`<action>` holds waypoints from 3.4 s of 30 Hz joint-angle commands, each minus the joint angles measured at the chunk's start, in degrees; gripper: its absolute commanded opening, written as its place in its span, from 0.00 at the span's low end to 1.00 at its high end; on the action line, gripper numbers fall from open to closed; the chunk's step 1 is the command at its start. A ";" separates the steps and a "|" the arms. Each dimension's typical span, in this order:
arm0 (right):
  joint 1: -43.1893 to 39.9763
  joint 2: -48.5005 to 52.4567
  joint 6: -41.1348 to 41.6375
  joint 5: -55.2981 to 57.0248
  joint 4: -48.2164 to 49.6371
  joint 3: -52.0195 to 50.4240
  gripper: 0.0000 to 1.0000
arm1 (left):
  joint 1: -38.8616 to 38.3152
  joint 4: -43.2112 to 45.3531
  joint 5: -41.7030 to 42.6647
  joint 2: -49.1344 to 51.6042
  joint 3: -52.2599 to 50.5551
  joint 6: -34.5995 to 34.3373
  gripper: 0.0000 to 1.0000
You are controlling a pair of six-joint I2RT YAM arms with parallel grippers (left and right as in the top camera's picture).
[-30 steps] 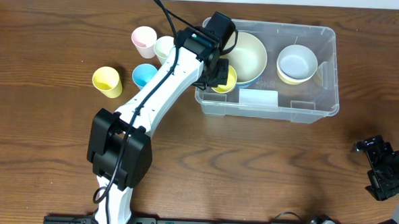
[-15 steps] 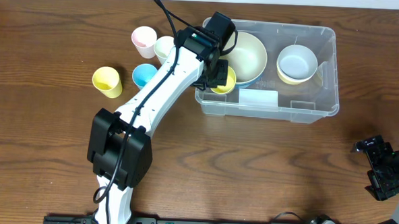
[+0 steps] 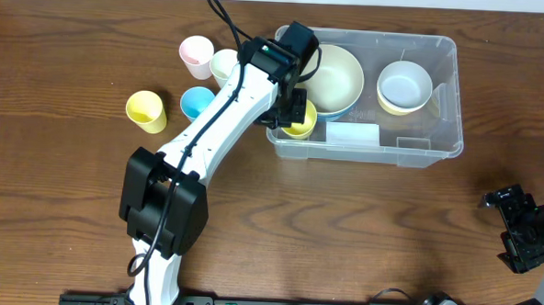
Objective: Pack container
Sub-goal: 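Lower the yellow cup into the container front and open the left gripper, then move the left gripper back left to the second yellow cup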
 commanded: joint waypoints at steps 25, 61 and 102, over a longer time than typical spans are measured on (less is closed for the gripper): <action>-0.48 -0.68 0.83 -0.37 0.11 0.02 0.99 | 0.26 6.69 -0.63 4.02 1.05 2.93 0.07; -0.48 -0.68 0.83 -0.37 0.11 0.02 0.99 | 9.53 0.33 -2.58 -19.15 7.28 4.96 0.70; -0.48 -0.68 0.83 -0.37 0.11 0.02 0.99 | 41.97 -11.13 -7.63 7.30 -1.77 -5.88 0.79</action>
